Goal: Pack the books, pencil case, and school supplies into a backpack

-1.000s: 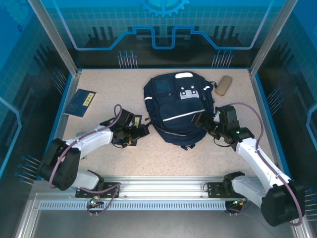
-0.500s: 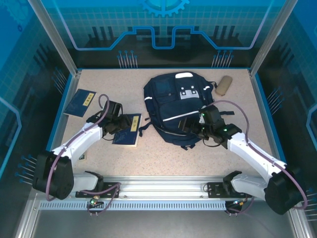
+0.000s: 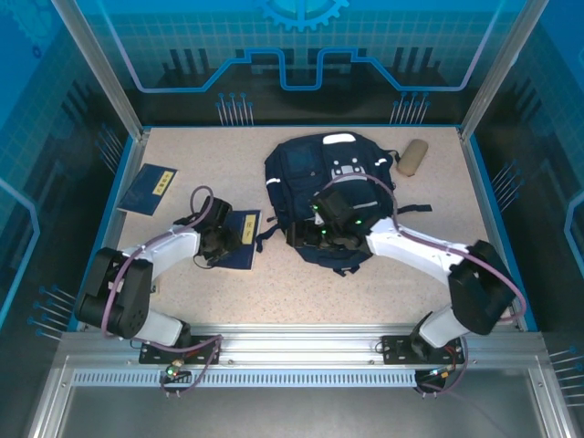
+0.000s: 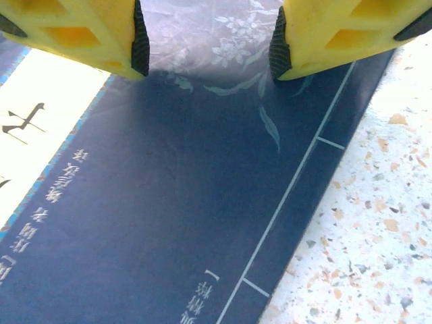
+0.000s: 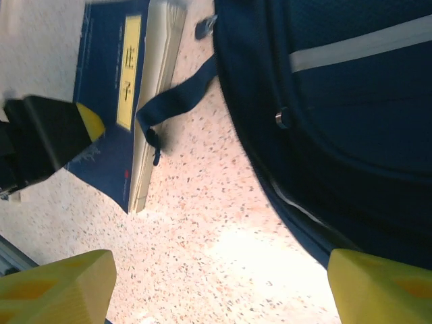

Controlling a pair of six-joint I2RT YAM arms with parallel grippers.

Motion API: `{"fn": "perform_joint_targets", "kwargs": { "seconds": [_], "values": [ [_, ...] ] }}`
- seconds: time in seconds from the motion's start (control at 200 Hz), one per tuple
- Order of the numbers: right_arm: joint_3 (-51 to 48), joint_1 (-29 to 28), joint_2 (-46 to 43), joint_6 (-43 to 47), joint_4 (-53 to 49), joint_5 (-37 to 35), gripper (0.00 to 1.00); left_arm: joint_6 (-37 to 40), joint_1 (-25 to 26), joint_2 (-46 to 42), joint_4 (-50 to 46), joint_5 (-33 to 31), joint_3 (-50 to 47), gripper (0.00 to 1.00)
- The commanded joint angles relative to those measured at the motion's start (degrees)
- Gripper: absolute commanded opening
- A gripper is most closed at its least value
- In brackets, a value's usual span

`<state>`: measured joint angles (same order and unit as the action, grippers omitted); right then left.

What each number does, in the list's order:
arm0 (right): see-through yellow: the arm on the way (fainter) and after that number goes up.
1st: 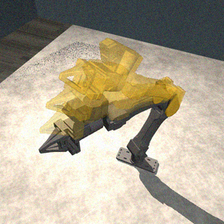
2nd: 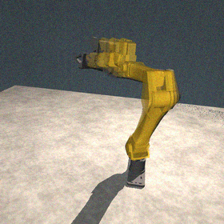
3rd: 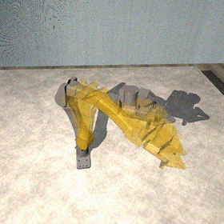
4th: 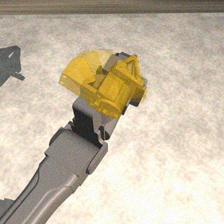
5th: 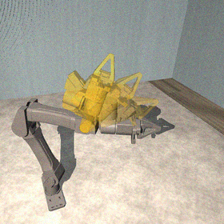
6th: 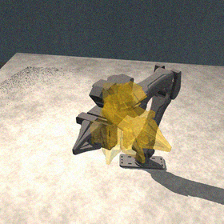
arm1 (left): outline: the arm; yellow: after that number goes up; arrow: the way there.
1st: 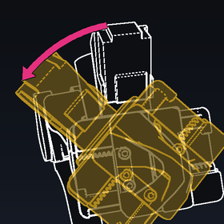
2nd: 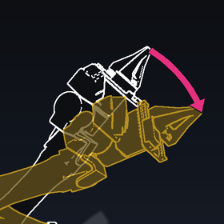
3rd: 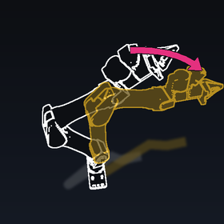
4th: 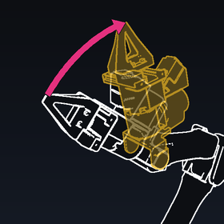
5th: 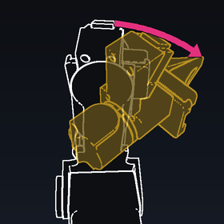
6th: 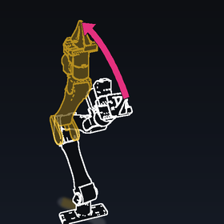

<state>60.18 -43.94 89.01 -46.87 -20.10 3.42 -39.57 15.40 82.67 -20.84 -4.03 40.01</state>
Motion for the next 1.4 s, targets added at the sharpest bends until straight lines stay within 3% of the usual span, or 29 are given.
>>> {"fn": "perform_joint_targets", "kwargs": {
  "seconds": [0.0, 0.175, 0.26, 0.43, 0.6, 0.795, 1.046, 1.396],
  "values": [
    [4.9, -2.8, 5.7, 0.9, -0.8, 0.2, 0.8, -4.6, 4.2, -0.9, -0.9, 4.8, -4.7, 0.53],
    [12.0, -6.0, 13.6, 2.1, -3.5, 0.4, 0.73, -11.3, 10.2, -5.7, -3.4, 4.4, -10.2, 0.52],
    [13.7, -6.9, 15.9, 2.6, -4.8, 0.3, 0.65, -14.2, 12.8, -10.2, -4.7, 4.4, -12.3, 0.52],
    [14.7, -7.2, 18.6, 4.3, -5.8, 2.8, 0.49, -15.0, 13.3, -22.6, -8.2, 3.1, -12.3, 0.56],
    [17.7, -8.3, 22.4, 6.0, -7.6, 4.0, 0.45, -13.1, 8.5, -29.5, -10.7, 2.1, -10.7, 0.69],
    [20.9, -9.3, 27.1, 6.0, -9.5, 4.1, 0.41, -12.0, 0.3, -29.9, -8.8, 8.1, -14.5, 0.78],
    [22.9, -9.3, 30.1, 6.6, -11.4, 2.9, 0.37, -12.9, -1.3, -29.9, -4.8, 11.4, -18.6, 0.8],
    [23.3, -9.1, 32.4, 6.1, -13.9, 0.4, 0.31, -12.0, -1.4, -29.8, -4.9, 14.3, -19.2, 0.73]
  ]
}}
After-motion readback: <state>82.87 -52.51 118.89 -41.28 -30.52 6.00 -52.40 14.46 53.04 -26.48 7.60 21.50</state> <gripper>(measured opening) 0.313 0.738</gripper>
